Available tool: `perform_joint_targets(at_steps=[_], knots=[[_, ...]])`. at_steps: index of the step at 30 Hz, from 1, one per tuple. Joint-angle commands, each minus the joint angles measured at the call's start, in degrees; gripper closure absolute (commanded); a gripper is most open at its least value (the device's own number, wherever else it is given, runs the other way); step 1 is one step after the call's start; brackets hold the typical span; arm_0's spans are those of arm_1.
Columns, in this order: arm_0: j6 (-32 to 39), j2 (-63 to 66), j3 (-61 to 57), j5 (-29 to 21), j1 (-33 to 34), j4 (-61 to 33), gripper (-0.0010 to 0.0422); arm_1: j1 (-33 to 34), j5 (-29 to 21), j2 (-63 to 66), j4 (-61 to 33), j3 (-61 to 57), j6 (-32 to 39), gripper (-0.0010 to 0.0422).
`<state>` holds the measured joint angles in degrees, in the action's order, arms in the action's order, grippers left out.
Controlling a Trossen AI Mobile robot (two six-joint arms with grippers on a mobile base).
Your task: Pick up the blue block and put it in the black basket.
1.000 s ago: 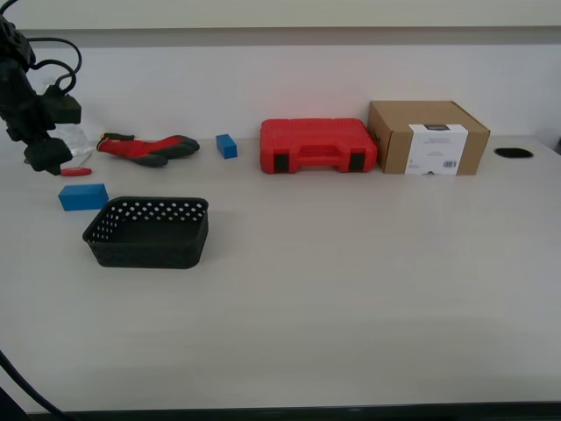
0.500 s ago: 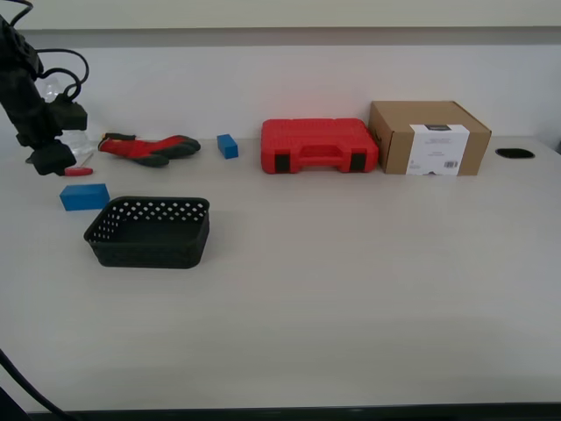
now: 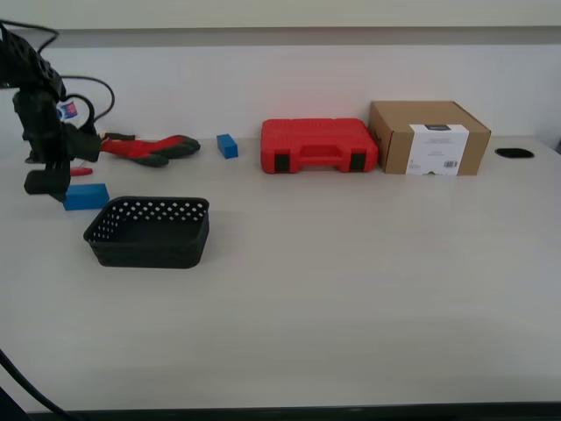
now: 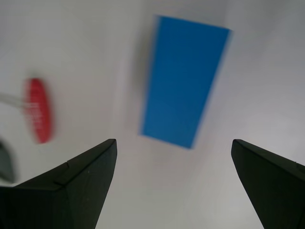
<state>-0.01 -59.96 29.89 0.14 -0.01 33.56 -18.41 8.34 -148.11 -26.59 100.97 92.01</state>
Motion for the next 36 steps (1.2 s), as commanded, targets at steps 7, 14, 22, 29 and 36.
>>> perform_joint_targets(at_steps=[7, 14, 22, 29, 36], knots=[[0.0, -0.1, 0.1, 0.0, 0.0, 0.1, 0.0413, 1.0, 4.2, -10.8, 9.3, 2.1, 3.9, 0.0142], [0.0, -0.1, 0.1, 0.0, 0.0, 0.2, 0.0413, 0.8, -1.6, -5.1, 5.3, 2.3, 3.5, 0.0151], [0.0, -0.1, 0.1, 0.0, 0.0, 0.2, 0.0413, 1.2, -0.9, -4.5, 2.0, 2.5, -3.8, 0.0407], [0.0, -0.1, 0.1, 0.0, 0.0, -0.3, 0.0413, 3.0, -8.8, 8.8, -4.7, 2.3, -15.8, 0.0414], [0.0, -0.1, 0.1, 0.0, 0.0, -2.2, 0.0413, 15.2, -19.8, 27.7, -15.4, -5.6, -17.8, 0.0414]])
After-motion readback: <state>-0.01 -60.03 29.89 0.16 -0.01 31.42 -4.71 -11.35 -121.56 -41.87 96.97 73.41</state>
